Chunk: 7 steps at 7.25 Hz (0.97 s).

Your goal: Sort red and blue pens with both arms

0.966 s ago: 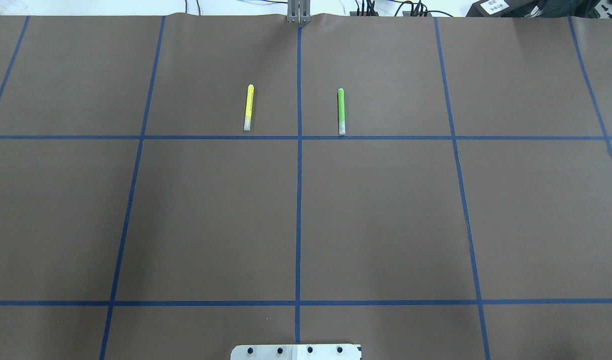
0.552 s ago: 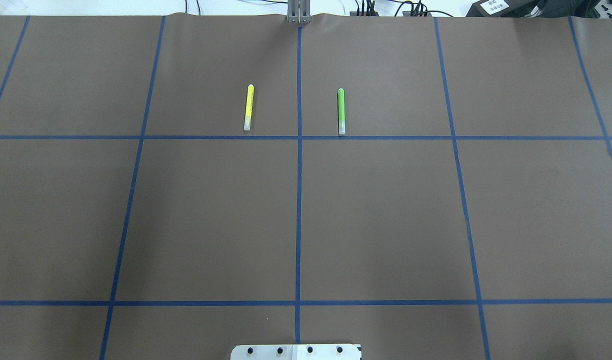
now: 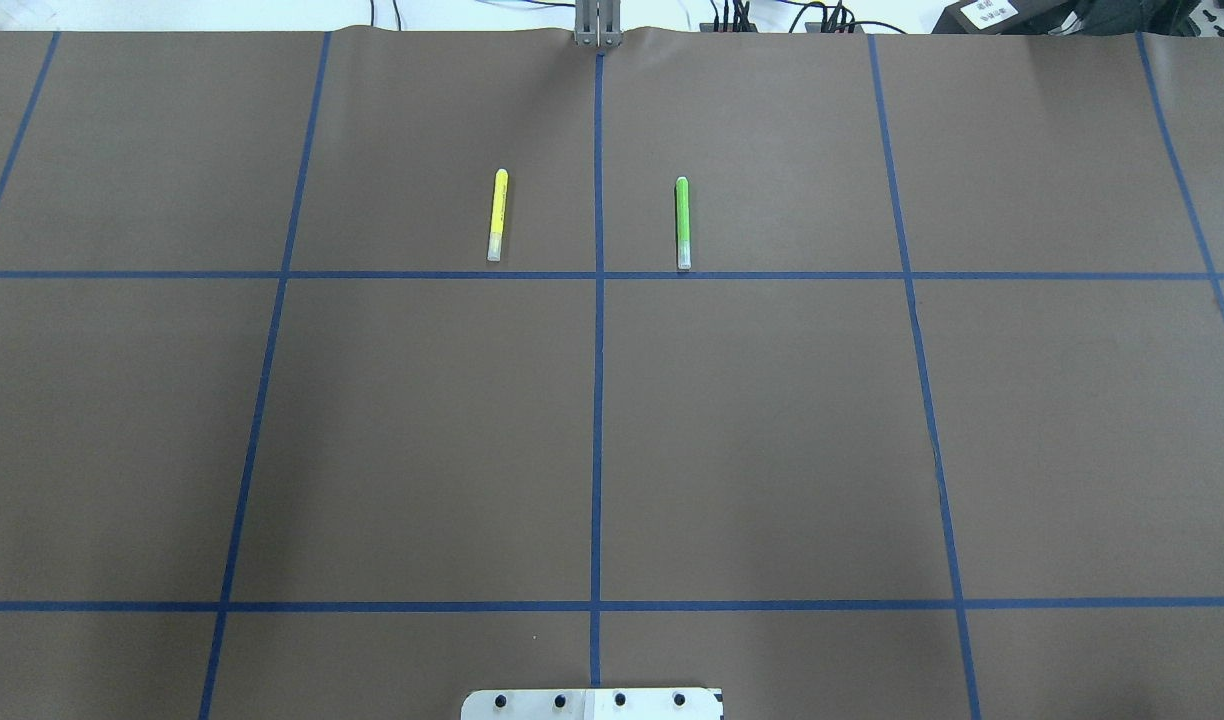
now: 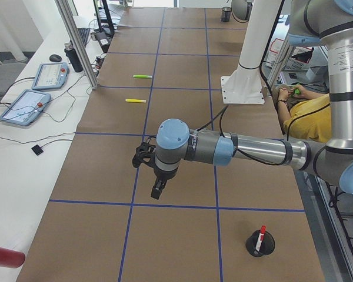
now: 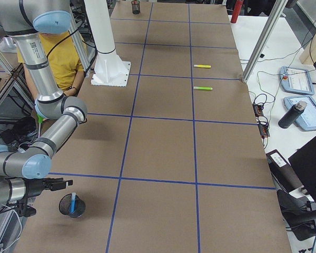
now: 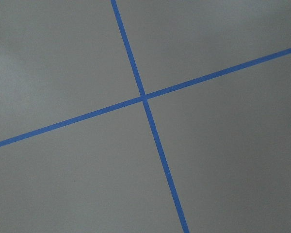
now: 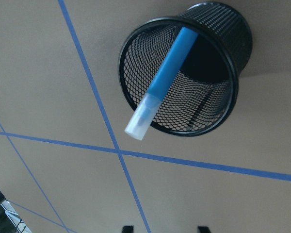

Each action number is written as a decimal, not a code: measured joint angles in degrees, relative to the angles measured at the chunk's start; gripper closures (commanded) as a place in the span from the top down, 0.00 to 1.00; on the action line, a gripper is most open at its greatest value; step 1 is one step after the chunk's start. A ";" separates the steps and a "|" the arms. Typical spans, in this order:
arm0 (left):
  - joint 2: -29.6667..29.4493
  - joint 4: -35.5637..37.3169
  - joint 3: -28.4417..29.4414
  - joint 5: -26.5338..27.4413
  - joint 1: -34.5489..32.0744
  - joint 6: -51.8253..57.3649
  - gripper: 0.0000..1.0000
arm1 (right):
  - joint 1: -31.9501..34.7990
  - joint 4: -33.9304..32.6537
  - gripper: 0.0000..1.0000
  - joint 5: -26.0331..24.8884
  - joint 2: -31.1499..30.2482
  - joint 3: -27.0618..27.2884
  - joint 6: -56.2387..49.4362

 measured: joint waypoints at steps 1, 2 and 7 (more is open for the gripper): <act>0.03 0.00 0.01 0.00 0.00 0.00 1.00 | -1.12 3.00 1.00 -0.18 -0.01 0.19 -0.47; 0.22 -0.02 0.02 0.00 0.00 0.00 1.00 | -3.35 6.86 1.00 -0.09 -0.01 0.28 -0.70; 1.24 0.06 0.13 0.09 0.00 0.00 1.00 | -22.12 28.27 1.00 4.55 0.66 4.25 -0.91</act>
